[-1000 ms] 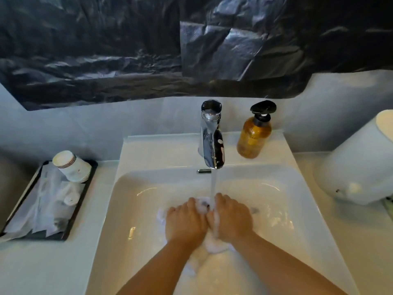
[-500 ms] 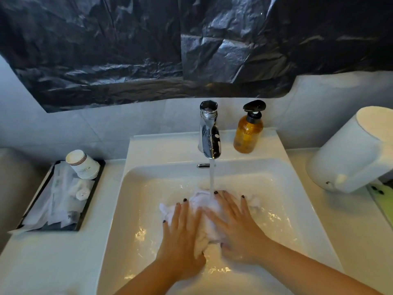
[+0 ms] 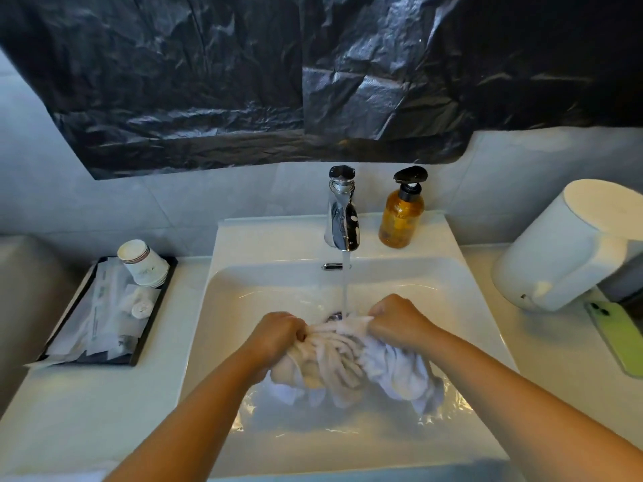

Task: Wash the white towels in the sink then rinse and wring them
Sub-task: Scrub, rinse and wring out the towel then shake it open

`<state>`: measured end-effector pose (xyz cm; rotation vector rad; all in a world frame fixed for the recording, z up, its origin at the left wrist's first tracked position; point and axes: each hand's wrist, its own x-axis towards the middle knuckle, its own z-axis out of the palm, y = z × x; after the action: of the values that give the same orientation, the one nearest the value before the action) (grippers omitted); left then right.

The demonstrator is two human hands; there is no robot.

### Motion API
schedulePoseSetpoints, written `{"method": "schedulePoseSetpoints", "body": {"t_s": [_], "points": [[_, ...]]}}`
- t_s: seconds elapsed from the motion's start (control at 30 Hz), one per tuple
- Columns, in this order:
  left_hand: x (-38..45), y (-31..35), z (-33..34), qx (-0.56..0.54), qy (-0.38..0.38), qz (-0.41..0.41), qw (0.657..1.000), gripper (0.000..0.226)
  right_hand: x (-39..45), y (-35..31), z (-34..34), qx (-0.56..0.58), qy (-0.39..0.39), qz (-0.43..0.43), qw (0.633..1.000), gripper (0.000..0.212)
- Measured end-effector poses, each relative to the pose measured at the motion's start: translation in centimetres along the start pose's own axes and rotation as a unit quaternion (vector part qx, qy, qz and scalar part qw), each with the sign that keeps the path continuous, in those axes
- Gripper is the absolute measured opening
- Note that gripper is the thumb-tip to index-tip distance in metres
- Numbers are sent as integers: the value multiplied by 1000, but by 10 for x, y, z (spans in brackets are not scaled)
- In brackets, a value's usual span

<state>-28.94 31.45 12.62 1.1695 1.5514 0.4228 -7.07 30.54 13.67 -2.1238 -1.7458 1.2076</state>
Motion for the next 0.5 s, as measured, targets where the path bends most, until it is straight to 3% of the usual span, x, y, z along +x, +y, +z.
{"method": "schedulePoseSetpoints", "body": {"t_s": [0.03, 0.1, 0.17, 0.23, 0.33, 0.5], "points": [[2, -2, -1, 44, -2, -16, 999, 6, -1, 4, 3, 2, -7, 22, 1000, 10], [5, -10, 4, 198, 42, -18, 979, 18, -4, 11, 12, -11, 53, 42, 998, 28], [3, -18, 19, 369, 103, 42, 923, 37, -7, 19, 33, -85, 139, -5, 987, 44], [1, -30, 42, 465, 91, 119, 872, 44, -13, 23, 63, -177, 154, -64, 970, 50], [-1, -49, 64, 535, 52, 125, 834, 59, -13, 36, 99, -245, 184, -89, 948, 56], [19, -54, 64, 532, 85, 173, 825, 60, 10, 38, 99, -252, 251, -133, 925, 41]]}}
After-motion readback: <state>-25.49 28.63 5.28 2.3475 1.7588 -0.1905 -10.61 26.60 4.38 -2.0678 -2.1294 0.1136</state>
